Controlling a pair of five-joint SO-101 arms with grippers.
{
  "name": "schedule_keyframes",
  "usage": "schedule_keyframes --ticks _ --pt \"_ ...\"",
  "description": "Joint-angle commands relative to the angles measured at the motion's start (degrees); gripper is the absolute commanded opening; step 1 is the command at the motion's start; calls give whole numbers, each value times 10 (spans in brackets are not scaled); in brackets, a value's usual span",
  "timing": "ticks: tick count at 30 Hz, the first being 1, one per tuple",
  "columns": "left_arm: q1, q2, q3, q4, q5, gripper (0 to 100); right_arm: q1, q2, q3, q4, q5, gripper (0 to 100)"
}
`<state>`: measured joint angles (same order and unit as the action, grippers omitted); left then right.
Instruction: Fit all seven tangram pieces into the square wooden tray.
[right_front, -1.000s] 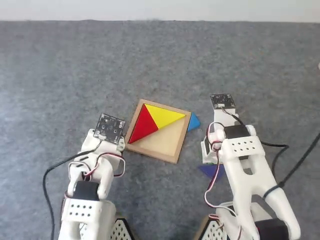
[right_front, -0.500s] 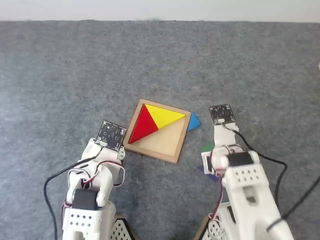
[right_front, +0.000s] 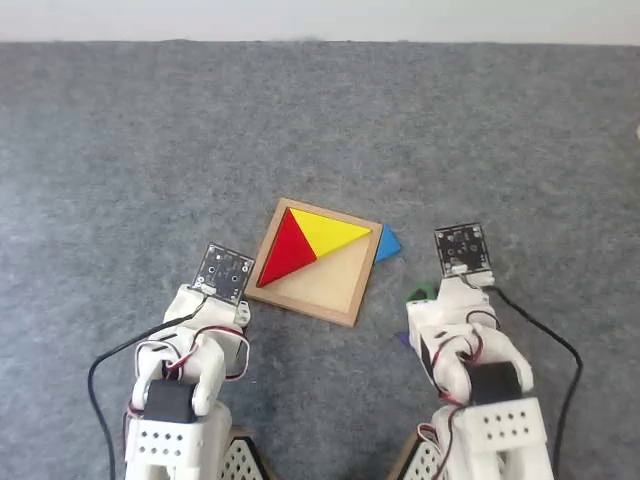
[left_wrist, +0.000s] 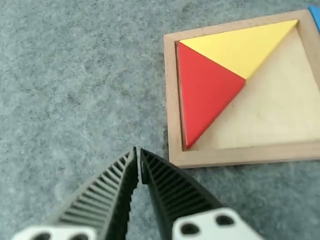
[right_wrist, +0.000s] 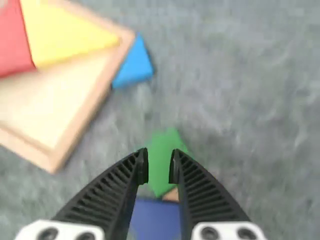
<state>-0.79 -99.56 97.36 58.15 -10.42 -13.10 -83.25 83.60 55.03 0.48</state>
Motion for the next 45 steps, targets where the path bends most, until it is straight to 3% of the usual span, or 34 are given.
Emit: schedule_keyframes --ticks 1,6,9,13,18,24,29,45 --pt "3 -11 -7 -23 -11 12 28 -58 3 -44 4 76" --pt "-1 -11 -7 -107 -9 12 97 -103 79 -183 15 79" --pt "3 -9 -7 -107 -7 12 106 -118 136 -225 47 76" --pt "0 -9 -7 -80 -7 12 116 -139 132 -190 53 76" --pt "-2 -12 -7 22 -11 12 121 -139 133 -72 55 76" --pt "1 -8 -7 33 -11 12 120 -139 133 53 55 76" --pt "0 -11 -7 108 -11 12 100 -156 131 120 56 76" --pt "-2 -12 -7 99 -9 12 82 -207 129 202 55 76"
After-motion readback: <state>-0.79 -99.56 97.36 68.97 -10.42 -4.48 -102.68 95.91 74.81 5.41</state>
